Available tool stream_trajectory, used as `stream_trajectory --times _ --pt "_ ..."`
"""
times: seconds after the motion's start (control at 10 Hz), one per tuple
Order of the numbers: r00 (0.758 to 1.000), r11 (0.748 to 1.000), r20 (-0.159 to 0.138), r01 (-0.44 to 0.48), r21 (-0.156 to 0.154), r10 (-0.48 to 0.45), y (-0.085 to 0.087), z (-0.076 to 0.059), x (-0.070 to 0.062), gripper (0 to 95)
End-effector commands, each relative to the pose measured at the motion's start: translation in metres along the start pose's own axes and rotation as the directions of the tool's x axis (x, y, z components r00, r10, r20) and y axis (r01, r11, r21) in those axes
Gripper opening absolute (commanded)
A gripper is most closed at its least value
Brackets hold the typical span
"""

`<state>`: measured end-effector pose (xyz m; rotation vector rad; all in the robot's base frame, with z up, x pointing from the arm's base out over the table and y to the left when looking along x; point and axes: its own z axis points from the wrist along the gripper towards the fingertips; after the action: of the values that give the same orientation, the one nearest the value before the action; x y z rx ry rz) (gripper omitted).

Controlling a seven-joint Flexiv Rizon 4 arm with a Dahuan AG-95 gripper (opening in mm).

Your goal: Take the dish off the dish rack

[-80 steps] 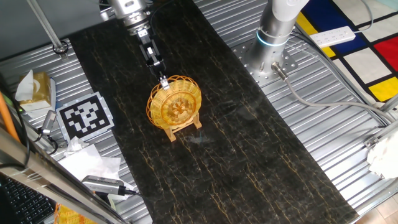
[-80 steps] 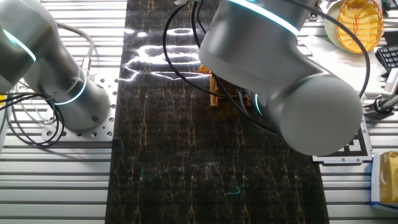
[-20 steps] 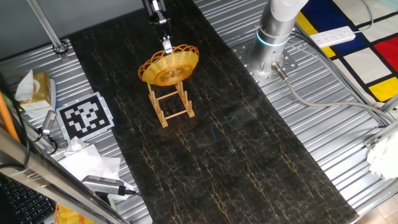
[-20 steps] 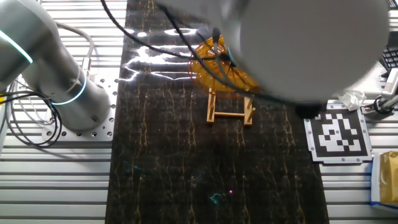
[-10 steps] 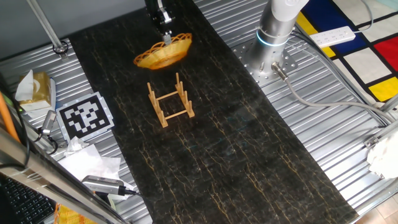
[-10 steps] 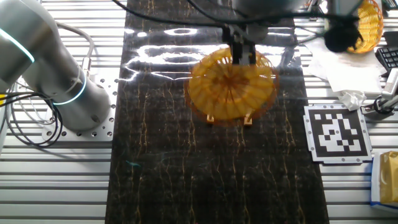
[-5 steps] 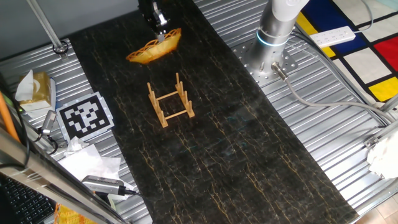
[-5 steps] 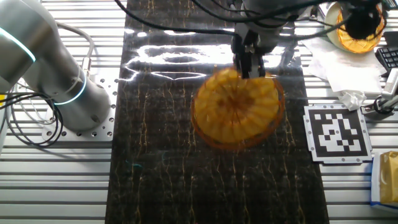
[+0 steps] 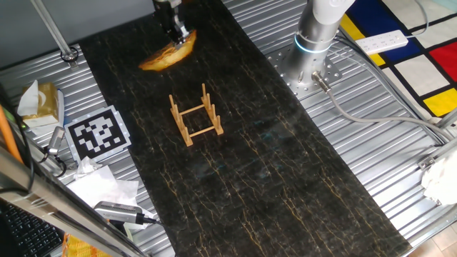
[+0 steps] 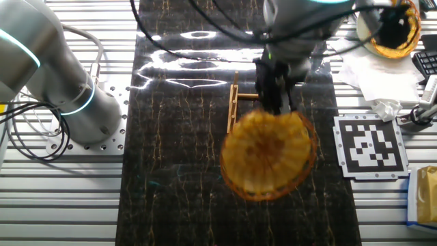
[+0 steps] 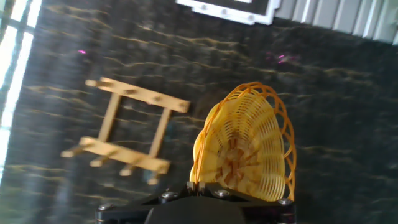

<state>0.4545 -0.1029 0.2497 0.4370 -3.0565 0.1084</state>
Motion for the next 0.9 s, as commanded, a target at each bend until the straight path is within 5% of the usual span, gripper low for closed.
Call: stream_trajectory --times 0.1,0.9 --pt "1.0 0.999 0.014 0.012 0.03 -0.013 -0.019 0.021 -0.005 0.0" --pt "0.999 0.999 0.044 -0.017 0.034 0.015 -0.041 0.071 -0.025 0.0"
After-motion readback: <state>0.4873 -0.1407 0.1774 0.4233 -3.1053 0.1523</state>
